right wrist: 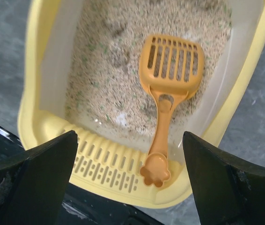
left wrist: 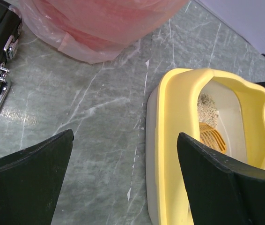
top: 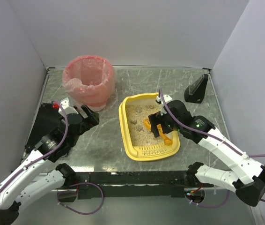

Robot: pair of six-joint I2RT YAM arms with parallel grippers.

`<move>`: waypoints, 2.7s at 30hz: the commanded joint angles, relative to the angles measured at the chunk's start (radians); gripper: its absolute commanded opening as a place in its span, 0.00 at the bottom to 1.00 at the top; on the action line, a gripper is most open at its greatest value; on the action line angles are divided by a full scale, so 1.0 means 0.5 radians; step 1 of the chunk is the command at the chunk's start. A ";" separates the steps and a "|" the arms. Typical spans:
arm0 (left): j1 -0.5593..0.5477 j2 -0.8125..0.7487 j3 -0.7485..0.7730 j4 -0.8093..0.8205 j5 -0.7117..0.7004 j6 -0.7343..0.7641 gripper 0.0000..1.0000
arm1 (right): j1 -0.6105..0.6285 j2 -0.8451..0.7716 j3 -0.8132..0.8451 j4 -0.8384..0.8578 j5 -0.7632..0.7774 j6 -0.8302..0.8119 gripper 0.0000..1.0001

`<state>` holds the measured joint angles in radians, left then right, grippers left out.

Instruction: Clean the litter box

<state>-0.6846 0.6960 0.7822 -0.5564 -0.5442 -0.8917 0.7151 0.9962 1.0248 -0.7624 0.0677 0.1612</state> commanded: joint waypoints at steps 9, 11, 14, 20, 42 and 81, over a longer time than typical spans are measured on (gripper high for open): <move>-0.005 0.007 -0.024 0.073 0.070 0.032 0.97 | 0.009 0.210 -0.010 -0.061 -0.071 -0.074 1.00; -0.005 0.004 -0.018 0.067 0.070 0.022 0.97 | 0.009 0.265 0.003 -0.080 -0.056 -0.049 1.00; -0.005 -0.014 -0.021 0.088 0.100 0.035 0.97 | 0.012 0.412 0.039 -0.077 -0.050 -0.037 1.00; -0.005 -0.024 -0.012 0.076 0.094 0.025 0.97 | 0.009 0.814 0.224 -0.261 0.107 0.018 0.88; -0.005 -0.060 0.013 0.027 0.070 -0.024 0.97 | 0.027 1.241 0.119 -0.273 0.405 0.119 0.60; -0.008 0.467 -0.074 1.401 1.300 0.192 0.97 | -0.945 -0.161 -0.476 1.030 -2.277 1.229 0.12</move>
<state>-0.6849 0.8703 0.7235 -0.0547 0.0010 -0.7456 0.2825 0.9894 0.8299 -0.5606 -0.7517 0.5316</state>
